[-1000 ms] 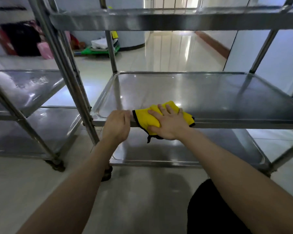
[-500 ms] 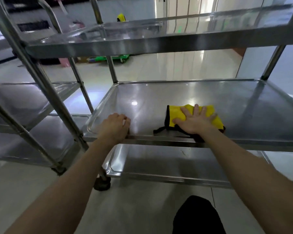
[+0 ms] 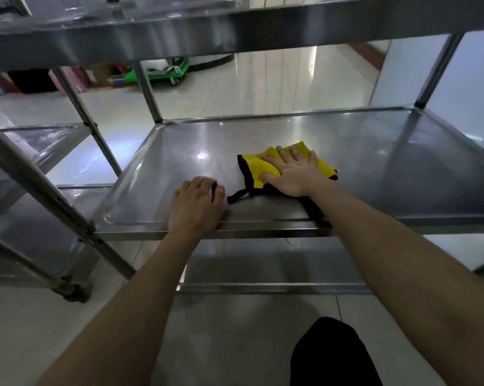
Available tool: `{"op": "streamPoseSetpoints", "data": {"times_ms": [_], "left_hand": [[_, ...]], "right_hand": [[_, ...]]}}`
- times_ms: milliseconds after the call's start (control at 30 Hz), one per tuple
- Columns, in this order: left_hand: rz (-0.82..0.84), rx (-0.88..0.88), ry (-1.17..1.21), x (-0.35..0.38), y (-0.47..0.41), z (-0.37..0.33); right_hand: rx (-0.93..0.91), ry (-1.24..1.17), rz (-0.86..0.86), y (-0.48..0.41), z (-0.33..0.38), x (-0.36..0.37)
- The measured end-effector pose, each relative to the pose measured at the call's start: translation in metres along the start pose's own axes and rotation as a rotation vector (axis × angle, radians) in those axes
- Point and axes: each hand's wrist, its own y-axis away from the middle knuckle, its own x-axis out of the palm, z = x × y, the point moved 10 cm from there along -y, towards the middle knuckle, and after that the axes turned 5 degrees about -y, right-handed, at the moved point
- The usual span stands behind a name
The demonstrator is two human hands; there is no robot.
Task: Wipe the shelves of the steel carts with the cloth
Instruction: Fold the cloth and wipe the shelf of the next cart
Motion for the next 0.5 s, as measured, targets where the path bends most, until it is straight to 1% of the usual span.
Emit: {"op": "streamPoseSetpoints", "data": {"times_ms": [67,133,200,300,333,400,433,500], "left_hand": [[0.003,0.016,0.008,0.002,0.000,-0.001],[0.013,0.038,-0.001,0.003,-0.001,0.000],[0.018,0.048,-0.019,0.004,-0.003,0.000],[0.002,-0.029,0.032,0.000,-0.008,-0.008],[0.001,-0.036,0.042,-0.002,-0.011,-0.021],[0.007,0.017,0.072,-0.002,-0.020,-0.062],[0.023,0.072,0.071,0.000,-0.023,-0.088],[0.054,0.185,0.038,0.011,-0.024,-0.132]], "right_hand": [[-0.072,-0.002,0.012,0.027,-0.028,-0.007],[-0.061,-0.001,0.008,0.057,-0.072,-0.016],[0.062,-0.010,-0.001,0.088,-0.133,-0.029],[0.371,-0.035,-0.049,0.126,-0.214,-0.045],[0.465,-0.039,-0.082,0.132,-0.224,-0.046],[0.584,-0.032,-0.150,0.130,-0.214,-0.042],[0.606,-0.027,-0.172,0.124,-0.198,-0.038],[0.569,-0.021,-0.170,0.104,-0.164,-0.030]]}}
